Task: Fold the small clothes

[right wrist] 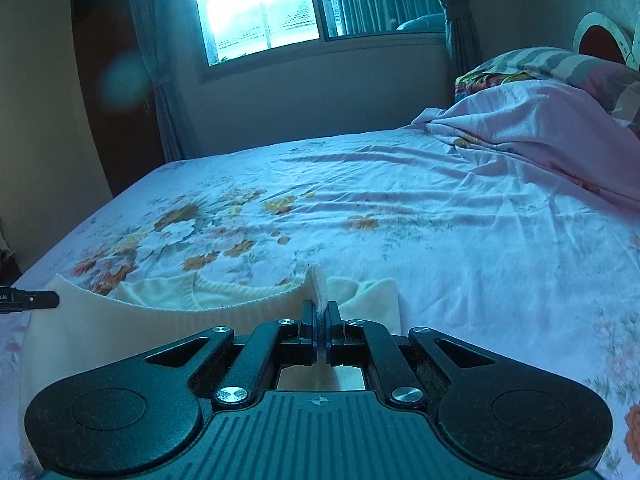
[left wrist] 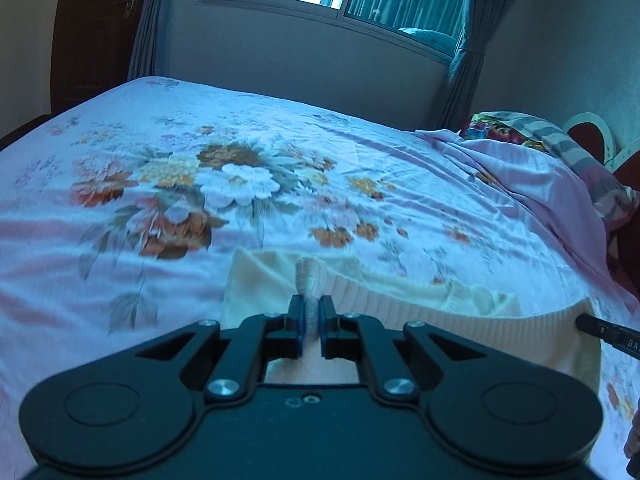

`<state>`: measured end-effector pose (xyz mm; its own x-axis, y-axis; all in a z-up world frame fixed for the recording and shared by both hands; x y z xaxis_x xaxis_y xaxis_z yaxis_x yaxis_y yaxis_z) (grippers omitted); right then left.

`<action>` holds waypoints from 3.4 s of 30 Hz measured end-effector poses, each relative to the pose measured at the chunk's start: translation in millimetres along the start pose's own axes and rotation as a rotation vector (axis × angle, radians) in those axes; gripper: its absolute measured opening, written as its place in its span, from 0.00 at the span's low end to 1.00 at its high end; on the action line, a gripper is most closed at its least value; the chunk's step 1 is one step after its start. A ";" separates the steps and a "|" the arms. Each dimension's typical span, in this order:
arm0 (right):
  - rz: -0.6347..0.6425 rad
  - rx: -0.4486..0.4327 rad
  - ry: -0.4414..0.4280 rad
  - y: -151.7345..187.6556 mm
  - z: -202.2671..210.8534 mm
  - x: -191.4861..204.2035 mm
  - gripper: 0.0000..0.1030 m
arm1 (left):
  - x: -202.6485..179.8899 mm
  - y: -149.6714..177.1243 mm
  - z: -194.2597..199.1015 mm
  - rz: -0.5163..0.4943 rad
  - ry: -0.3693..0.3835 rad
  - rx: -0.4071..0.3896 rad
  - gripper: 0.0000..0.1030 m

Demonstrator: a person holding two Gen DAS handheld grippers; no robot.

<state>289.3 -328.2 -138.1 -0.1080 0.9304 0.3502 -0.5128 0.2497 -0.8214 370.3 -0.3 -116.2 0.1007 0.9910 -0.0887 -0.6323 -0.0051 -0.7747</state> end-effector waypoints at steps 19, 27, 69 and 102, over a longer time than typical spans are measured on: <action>0.022 0.194 0.184 2.5 -153.7 -76.9 0.03 | -28.0 -1.1 -138.5 -0.115 -0.162 0.105 0.20; -0.027 0.159 0.020 13.4 -65.0 -17.4 0.03 | -31.4 31.4 -44.4 -0.146 -0.066 0.072 0.37; -0.006 0.243 0.074 106.7 12.4 58.8 0.39 | -43.5 104.6 23.1 -0.166 -0.160 0.176 0.47; -0.017 0.246 -0.085 101.5 -14.8 115.0 0.39 | 49.9 89.7 1.6 0.124 -0.124 0.240 0.74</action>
<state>237.4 -191.9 -187.9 -0.1636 0.8983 0.4078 -0.7058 0.1822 -0.6846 317.4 48.9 -189.1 -0.0744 0.9936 -0.0846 -0.7990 -0.1102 -0.5911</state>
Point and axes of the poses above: each gripper's, at about its wrist camera, not at the fingertips, and z roughly against the way its jaws point, x to its left, y to its underside, the point moved 4 cm from there along -z, roughly the way its jaws point, and after that the axes turned 12 degrees about -y, right-handed, at the moved point
